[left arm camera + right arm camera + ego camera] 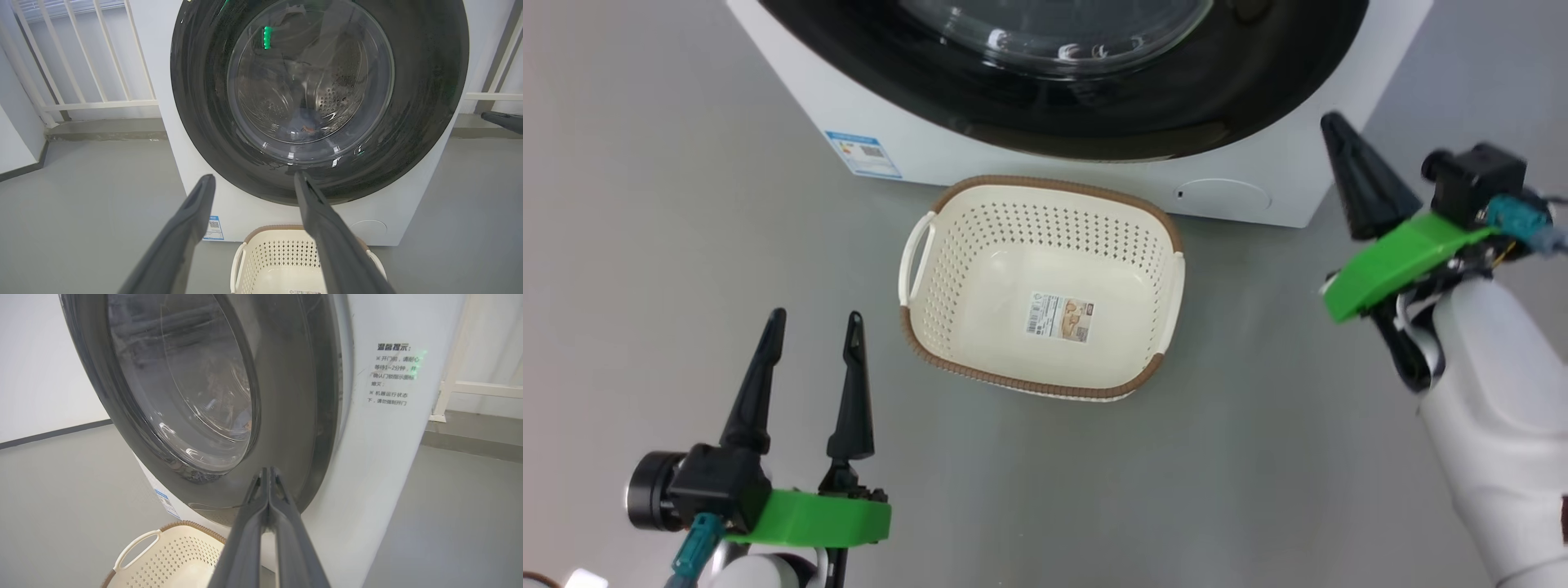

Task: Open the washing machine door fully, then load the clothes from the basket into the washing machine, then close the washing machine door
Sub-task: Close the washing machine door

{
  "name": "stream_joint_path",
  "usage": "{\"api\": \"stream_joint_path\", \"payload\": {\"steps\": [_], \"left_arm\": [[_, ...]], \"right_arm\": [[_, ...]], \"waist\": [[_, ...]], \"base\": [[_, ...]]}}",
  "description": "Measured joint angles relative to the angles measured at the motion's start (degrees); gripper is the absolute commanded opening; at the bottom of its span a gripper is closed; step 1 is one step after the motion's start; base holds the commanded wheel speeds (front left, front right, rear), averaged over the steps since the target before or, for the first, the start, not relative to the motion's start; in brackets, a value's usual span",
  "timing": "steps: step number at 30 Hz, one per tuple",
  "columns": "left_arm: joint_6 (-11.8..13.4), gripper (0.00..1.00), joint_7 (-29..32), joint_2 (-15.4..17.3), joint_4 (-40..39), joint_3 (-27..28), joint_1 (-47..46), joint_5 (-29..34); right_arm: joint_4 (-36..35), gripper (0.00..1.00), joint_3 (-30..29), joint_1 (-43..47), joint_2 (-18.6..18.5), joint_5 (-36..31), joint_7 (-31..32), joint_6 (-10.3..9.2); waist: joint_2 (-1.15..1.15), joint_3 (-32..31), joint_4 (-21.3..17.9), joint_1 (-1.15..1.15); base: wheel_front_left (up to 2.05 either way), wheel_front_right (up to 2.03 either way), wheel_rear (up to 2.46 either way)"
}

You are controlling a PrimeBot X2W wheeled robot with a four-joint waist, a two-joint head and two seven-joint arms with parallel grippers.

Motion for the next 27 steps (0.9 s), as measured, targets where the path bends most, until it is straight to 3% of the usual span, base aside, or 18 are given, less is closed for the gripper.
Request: {"api": "stream_joint_path", "payload": {"steps": [7, 9, 10, 27], "left_arm": [[-0.9, 1.0, 0.0, 0.0, 0.9, 1.8, 1.4, 0.9], [-1.5, 1.0, 0.0, 0.0, 1.3, 2.2, 2.0, 1.3], [-1.5, 1.0, 0.0, 0.0, 1.5, 2.4, 2.4, 1.5], [-4.0, 1.0, 0.0, 0.1, 5.2, 5.0, 6.8, 2.1]], "right_arm": [[-9.1, 0.0, -2.8, 12.3, 2.2, -0.3, 0.0, 0.0], [-11.5, 0.43, -4.3, 15.4, 3.1, -0.4, 0.0, 0.0], [-12.5, 0.99, -5.0, 16.8, 3.5, -0.6, 0.0, 0.0], [-19.8, 1.0, -10.0, 29.9, 7.0, -4.3, 0.0, 0.0]], "waist": [[0.0, -2.7, -2.4, 0.0], [0.0, -3.5, -3.2, 0.0], [0.0, -3.9, -3.6, 0.0], [0.0, -10.9, -9.6, 0.0]], "base": [[0.0, 0.0, 0.0], [0.0, 0.0, 0.0], [0.0, 0.0, 0.0], [0.0, 0.0, 0.0]]}}
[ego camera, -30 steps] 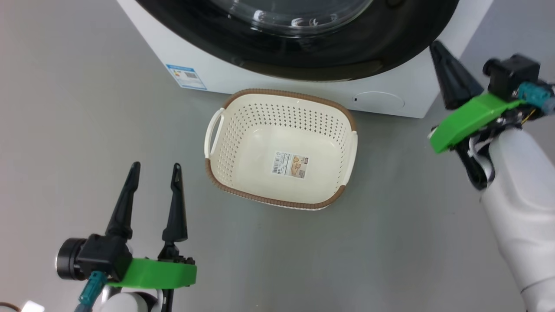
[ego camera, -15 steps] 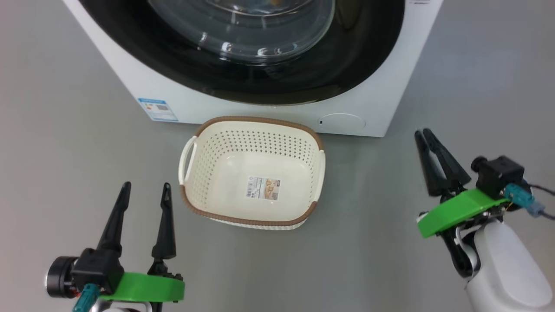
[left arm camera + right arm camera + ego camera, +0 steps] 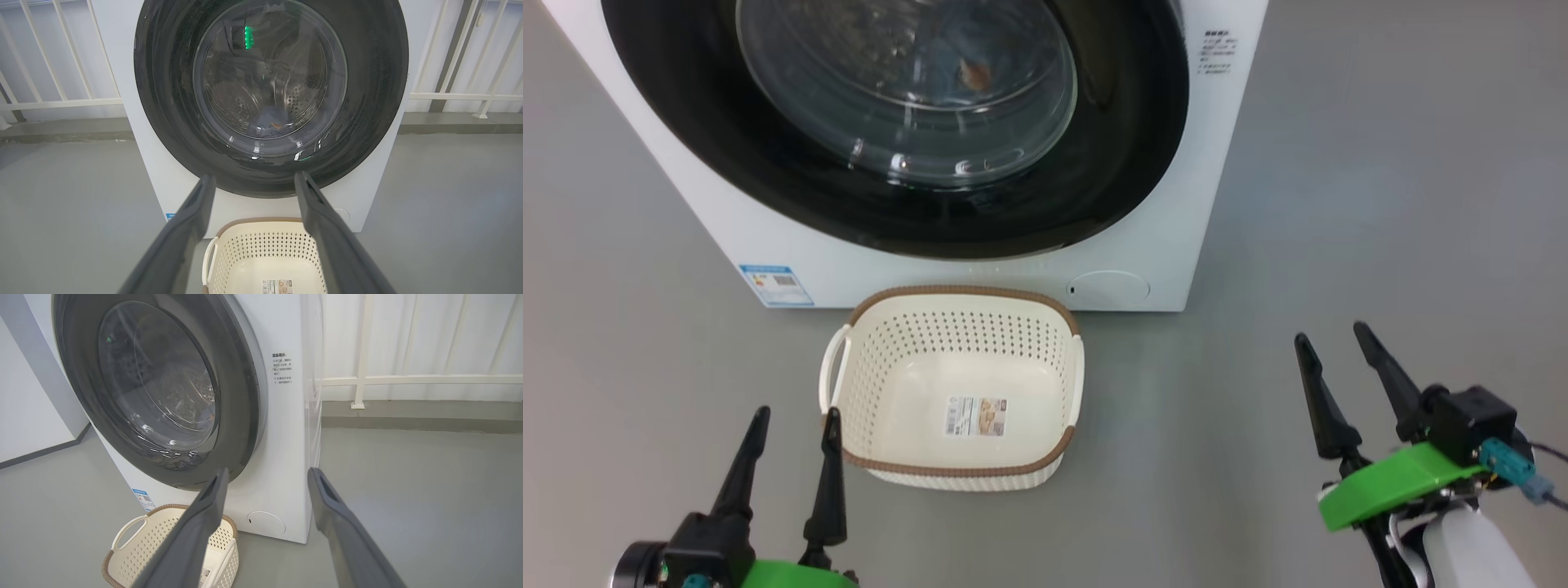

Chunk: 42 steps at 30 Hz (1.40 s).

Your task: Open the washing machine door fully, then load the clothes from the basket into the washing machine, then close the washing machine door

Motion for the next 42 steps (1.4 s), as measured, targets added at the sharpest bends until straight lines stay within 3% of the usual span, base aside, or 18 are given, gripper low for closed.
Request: {"api": "stream_joint_path", "payload": {"steps": [20, 42], "left_arm": [[-0.5, 1.0, 0.0, 1.3, 1.5, 0.3, 6.9, 0.0], [-0.5, 1.0, 0.0, 1.9, 2.0, -0.6, 7.4, -0.6]], "right_arm": [[-12.3, 1.0, -4.9, 16.8, 4.0, -3.7, 3.1, 0.0], [-15.2, 1.0, -6.3, 19.1, 5.5, -4.5, 4.6, 0.0]], "waist": [[0.0, -8.8, -5.5, 0.0], [0.0, -10.1, -6.5, 0.0]], "base": [[0.0, 0.0, 0.0], [0.0, 0.0, 0.0]]}}
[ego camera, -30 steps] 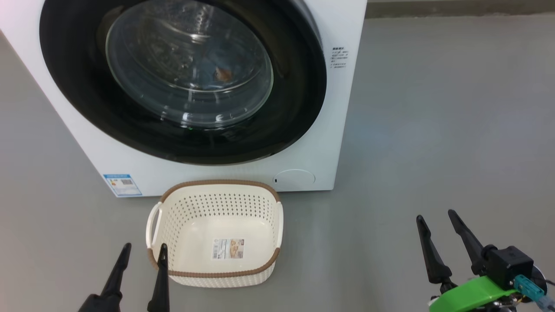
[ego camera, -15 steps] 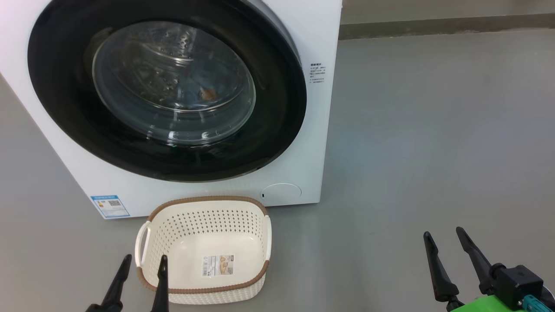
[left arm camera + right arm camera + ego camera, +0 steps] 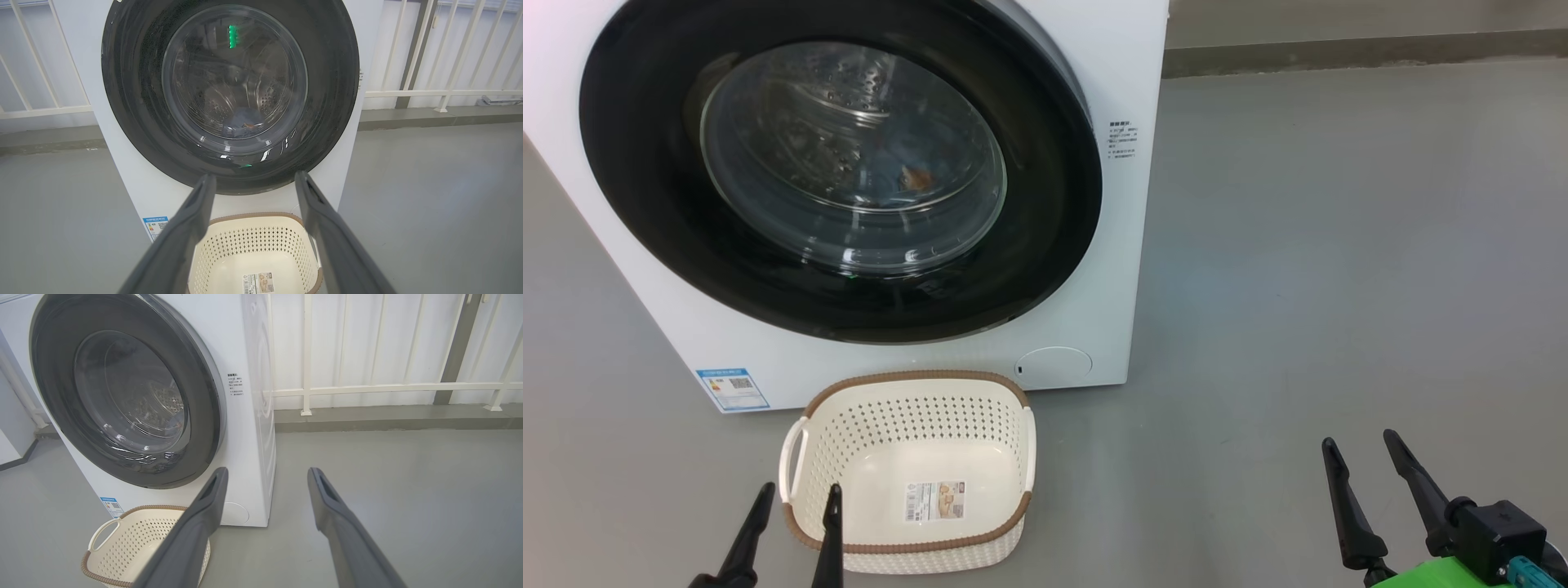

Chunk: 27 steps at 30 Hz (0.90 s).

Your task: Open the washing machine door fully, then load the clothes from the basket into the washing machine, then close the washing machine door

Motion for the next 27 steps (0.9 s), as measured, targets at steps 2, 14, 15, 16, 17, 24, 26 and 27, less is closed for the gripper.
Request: {"api": "stream_joint_path", "payload": {"steps": [2, 14, 15, 16, 17, 24, 26, 27], "left_arm": [[0.0, 1.0, 0.0, 0.0, 0.0, -0.1, 0.0, -0.1], [0.1, 0.0, 0.0, 0.5, 0.0, -0.5, 0.0, -0.5], [0.1, 0.0, 0.0, 0.4, 0.2, -0.6, 0.0, -0.5], [0.1, 0.0, 0.2, 0.2, 0.9, -0.6, 0.1, -0.5], [0.1, 0.0, 0.3, -0.1, 1.6, -0.8, 0.3, -0.5], [0.1, 0.0, 1.1, -0.9, 3.9, -0.9, 1.4, -2.9], [0.1, 0.0, 1.4, -0.9, 3.9, -0.7, 1.4, -4.4], [0.1, 0.0, 1.4, -0.9, 3.9, -0.6, 1.4, -5.1]], "right_arm": [[0.0, 1.0, 0.0, 0.0, 0.0, 0.0, 0.0, 0.0], [0.0, 0.0, 0.0, 0.0, 0.2, 0.0, 0.0, 0.0], [0.3, 0.0, 0.0, 0.0, 0.2, 0.0, 0.0, 0.0], [1.1, 0.0, 0.0, 0.0, 0.2, 0.1, 0.0, 0.0], [2.0, 0.0, 0.0, 0.1, 0.3, 0.1, 0.0, 0.0], [4.7, 0.0, -0.1, 0.7, 0.6, 2.3, 0.7, 0.0], [4.8, 0.0, -0.1, 0.7, 0.6, 3.5, 0.8, 0.0], [4.9, 0.0, -0.1, 0.7, 0.6, 4.6, 1.0, 0.0]], "waist": [[0.0, 0.0, 0.0, 0.0], [0.0, -0.1, -0.1, 0.0], [0.0, -0.2, -0.1, 0.0], [0.0, -0.2, -0.1, 0.0], [0.0, -0.2, -0.1, 0.0], [0.0, -0.1, -0.2, 0.01], [0.0, -0.2, -0.2, 0.03], [0.0, -0.1, -0.3, 0.03]], "base": [[0.0, 0.0, 0.0], [0.0, 0.0, 0.0], [0.0, 0.0, 0.0], [0.0, 0.0, 0.0], [0.0, 0.0, 0.0], [0.0, 0.0, 0.0], [0.0, 0.0, 0.0], [0.0, 0.0, 0.0]]}}
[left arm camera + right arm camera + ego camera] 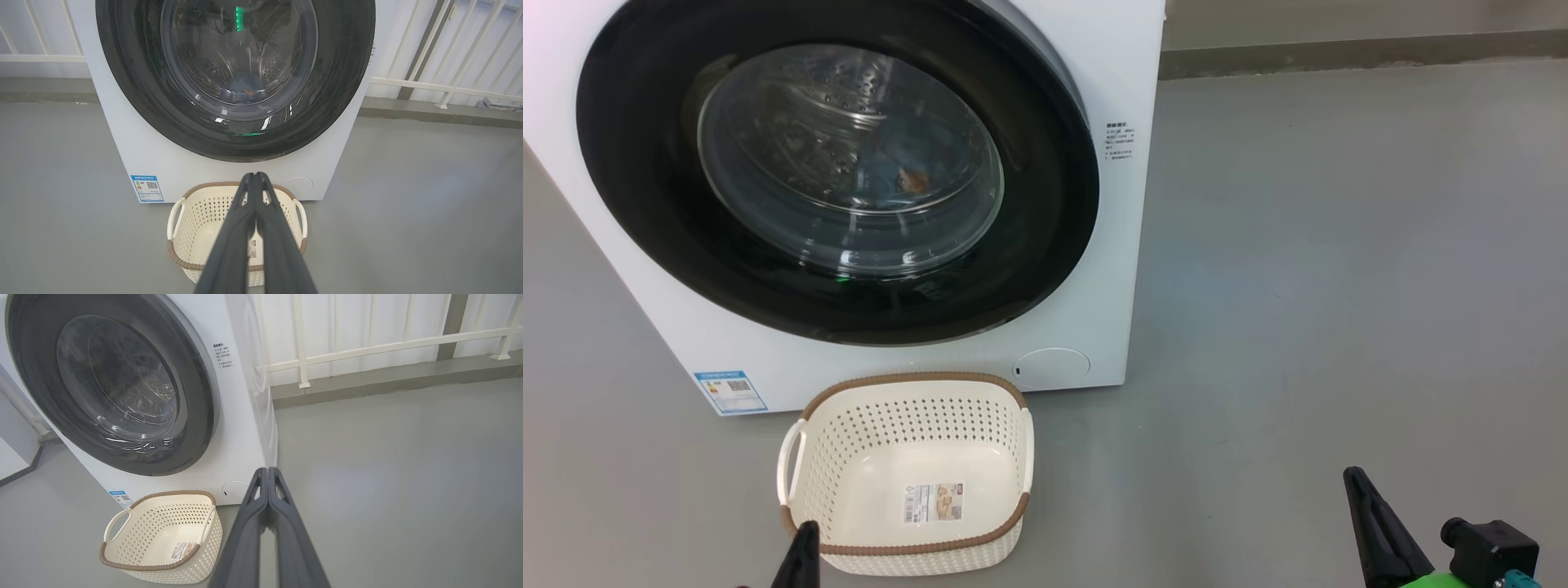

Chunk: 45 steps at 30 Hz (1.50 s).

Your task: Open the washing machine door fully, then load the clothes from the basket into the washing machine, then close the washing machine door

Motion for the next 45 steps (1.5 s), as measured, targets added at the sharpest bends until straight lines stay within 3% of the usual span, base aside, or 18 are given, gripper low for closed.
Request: {"api": "stream_joint_path", "payload": {"steps": [45], "left_arm": [[-1.1, 0.0, 7.5, -0.2, 1.5, 4.3, -3.1, -29.4]], "right_arm": [[3.6, 0.0, -1.4, -2.3, 0.0, 29.6, 6.0, 0.0]], "waist": [[0.0, 1.0, -0.9, -0.03]], "base": [[0.0, 0.0, 0.0]]}}
